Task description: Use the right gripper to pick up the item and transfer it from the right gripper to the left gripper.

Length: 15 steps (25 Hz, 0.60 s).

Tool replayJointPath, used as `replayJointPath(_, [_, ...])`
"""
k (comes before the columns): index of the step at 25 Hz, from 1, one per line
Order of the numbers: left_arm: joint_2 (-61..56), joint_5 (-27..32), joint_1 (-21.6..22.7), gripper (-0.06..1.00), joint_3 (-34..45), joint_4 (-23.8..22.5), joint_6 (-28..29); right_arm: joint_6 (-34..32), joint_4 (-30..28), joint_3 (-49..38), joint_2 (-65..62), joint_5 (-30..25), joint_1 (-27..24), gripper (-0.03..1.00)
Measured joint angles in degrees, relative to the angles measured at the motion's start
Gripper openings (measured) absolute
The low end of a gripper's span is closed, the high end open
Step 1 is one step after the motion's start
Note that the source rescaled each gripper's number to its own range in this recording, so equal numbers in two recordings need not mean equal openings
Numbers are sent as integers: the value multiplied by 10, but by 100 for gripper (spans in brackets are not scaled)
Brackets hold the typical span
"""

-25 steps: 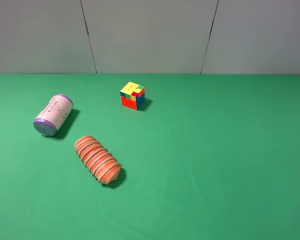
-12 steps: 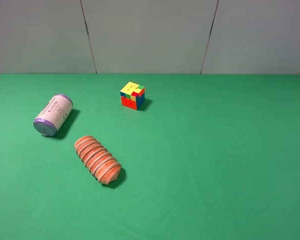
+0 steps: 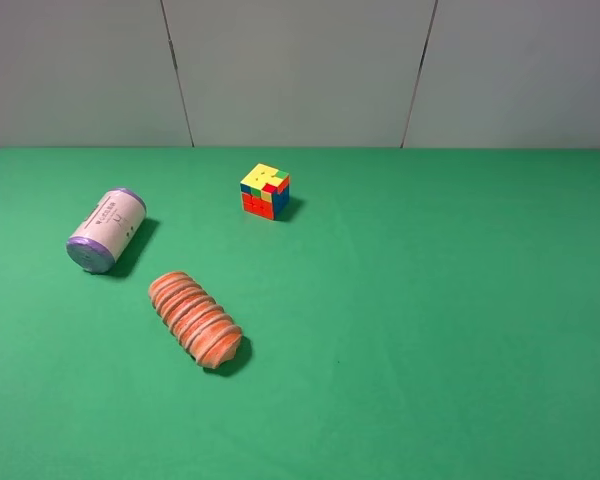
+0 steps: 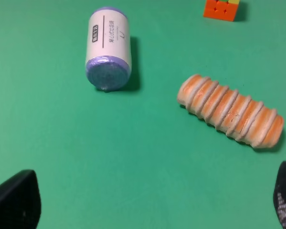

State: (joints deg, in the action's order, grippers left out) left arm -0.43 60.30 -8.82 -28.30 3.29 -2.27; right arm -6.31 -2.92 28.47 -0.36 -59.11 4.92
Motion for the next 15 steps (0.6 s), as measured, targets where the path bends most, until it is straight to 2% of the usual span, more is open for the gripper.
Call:
replayJointPath(10, [0,0,1,92,0,0,0,0,1,0,0,0,0,100])
replayJointPath(13, [0,0,21,92,0,0,0,0,1,0,0,0,0,100])
replayJointPath(15, [0,0,51,92,0,0,0,0,1,0,0,0,0,100])
